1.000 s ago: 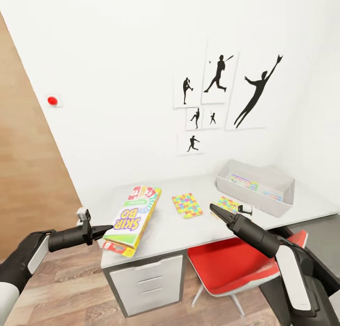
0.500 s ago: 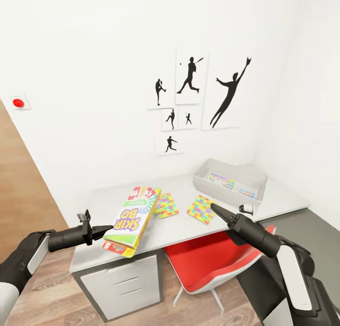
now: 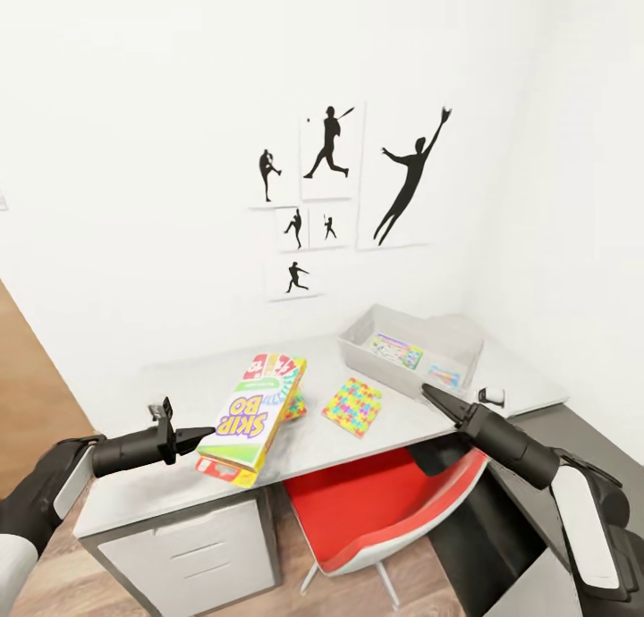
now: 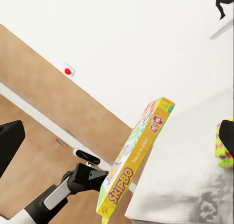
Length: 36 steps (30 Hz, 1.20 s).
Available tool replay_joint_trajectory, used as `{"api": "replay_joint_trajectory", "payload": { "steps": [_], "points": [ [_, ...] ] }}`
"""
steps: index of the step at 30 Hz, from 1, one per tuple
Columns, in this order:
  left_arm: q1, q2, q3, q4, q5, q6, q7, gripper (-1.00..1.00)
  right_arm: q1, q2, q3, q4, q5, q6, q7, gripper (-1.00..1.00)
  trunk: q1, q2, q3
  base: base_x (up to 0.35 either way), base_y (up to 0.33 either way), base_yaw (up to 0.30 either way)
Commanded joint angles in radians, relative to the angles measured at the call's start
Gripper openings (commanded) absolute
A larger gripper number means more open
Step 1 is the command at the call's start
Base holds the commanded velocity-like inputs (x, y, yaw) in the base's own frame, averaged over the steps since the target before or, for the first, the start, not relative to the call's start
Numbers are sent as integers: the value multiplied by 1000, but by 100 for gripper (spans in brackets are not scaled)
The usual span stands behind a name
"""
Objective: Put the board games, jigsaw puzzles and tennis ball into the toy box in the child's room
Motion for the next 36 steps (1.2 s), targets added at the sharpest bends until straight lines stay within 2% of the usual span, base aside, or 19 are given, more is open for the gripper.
{"api": "replay_joint_trajectory", "payload": {
  "steps": [1,15,25,36],
  "points": [
    [-1,0,1,-1,6,10,-1,-100,-1,-2,-2,1,-1,4,3,100,1,-2,-2,222,-254,0],
    [0,0,1,-1,6,10,-5,-100,-1,-5,-5,3,-1,-2,7,100,1,-2,-2,251,-217,0],
    [-1,1,1,-1,7,10,-8,-100,-1,-6,-5,3,0,-2,7,100,1,-2,1,279,-24,-146],
    [0,2,1,-1,8,10,-9,-100,-1,-5,-5,2,4,-3,7,100,1,-2,2,187,0,-20]
  ]
}}
